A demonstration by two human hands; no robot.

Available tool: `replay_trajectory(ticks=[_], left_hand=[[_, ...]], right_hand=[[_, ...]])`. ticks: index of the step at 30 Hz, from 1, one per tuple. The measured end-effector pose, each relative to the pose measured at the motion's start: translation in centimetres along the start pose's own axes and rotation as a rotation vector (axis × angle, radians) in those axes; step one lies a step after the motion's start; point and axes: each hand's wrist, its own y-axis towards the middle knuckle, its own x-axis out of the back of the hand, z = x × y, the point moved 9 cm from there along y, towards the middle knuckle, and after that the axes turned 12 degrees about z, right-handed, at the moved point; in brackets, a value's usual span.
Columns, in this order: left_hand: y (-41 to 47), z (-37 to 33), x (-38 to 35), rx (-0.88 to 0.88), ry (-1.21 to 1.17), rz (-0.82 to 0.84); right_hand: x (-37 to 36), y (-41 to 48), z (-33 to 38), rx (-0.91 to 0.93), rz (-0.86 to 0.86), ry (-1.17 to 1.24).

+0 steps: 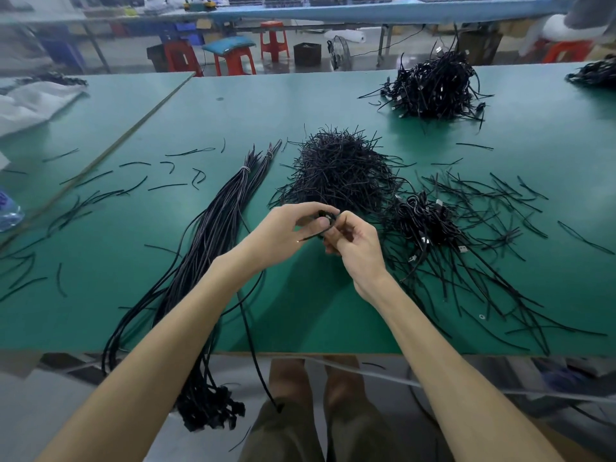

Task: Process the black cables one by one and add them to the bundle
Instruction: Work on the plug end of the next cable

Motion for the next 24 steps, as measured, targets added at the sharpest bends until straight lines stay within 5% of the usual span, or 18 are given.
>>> replay_trajectory(ticks=[15,24], left_hand=[[0.4,1.9,1.0,0.210,0.058,-0.213],[-0.2,4.7,0.1,0.456,-0.244,-0.077]], right_hand=[[-0.3,-0.1,0.2,-0.050,0.004,-0.169],[-1.1,-0.2,0.9,-0.037,0.027,-0.293]])
